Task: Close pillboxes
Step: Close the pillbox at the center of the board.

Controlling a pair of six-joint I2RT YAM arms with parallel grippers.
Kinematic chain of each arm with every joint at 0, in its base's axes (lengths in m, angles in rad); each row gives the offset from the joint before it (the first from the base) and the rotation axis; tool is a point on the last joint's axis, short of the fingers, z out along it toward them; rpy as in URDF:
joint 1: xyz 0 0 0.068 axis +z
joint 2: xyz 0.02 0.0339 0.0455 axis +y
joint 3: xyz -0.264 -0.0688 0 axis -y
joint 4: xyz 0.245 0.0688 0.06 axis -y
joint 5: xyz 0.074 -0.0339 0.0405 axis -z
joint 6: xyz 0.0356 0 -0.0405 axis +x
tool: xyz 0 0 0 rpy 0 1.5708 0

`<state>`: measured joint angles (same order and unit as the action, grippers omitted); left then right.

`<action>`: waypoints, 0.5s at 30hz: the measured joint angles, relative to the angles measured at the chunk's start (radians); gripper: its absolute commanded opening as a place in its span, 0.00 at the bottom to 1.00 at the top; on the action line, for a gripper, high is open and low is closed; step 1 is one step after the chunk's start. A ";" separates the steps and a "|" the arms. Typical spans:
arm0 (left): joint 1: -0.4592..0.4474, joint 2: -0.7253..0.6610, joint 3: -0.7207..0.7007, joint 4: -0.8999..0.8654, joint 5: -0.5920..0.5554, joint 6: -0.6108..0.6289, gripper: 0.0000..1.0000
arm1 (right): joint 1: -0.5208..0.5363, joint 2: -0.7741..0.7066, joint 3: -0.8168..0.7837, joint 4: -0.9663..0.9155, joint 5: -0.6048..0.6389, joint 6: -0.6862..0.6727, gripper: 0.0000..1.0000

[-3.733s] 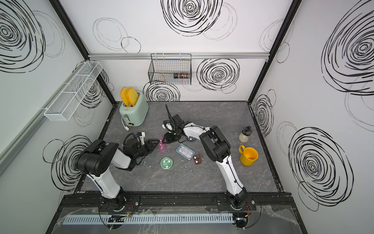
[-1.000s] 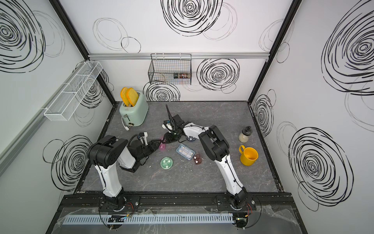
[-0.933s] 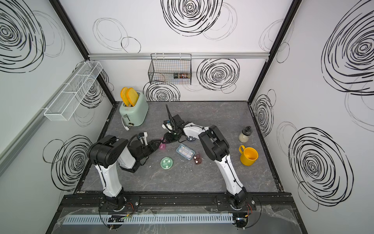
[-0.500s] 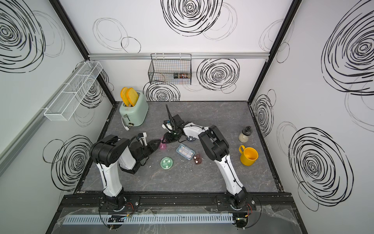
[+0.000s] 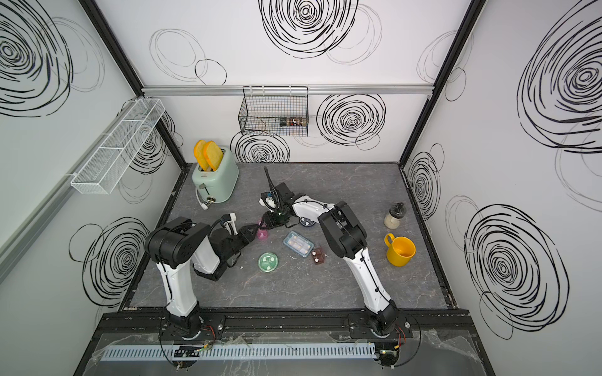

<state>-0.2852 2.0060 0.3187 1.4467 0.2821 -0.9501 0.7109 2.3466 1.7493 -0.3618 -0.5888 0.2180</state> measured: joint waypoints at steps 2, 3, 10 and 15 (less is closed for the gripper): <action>-0.002 0.001 -0.001 0.000 -0.007 0.000 0.29 | 0.003 0.003 0.010 -0.006 0.013 -0.003 0.36; -0.003 0.001 -0.001 0.000 -0.011 0.001 0.29 | 0.005 0.005 0.016 -0.008 0.020 -0.005 0.36; -0.002 -0.002 -0.007 0.017 -0.010 -0.001 0.30 | 0.009 0.007 0.021 0.002 0.037 -0.008 0.41; 0.010 -0.041 -0.014 -0.034 0.039 -0.007 0.36 | 0.010 -0.007 -0.018 0.057 0.028 0.003 0.44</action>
<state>-0.2749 1.9648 0.3046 1.4132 0.3210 -0.9569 0.7208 2.3394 1.7313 -0.3050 -0.5610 0.2207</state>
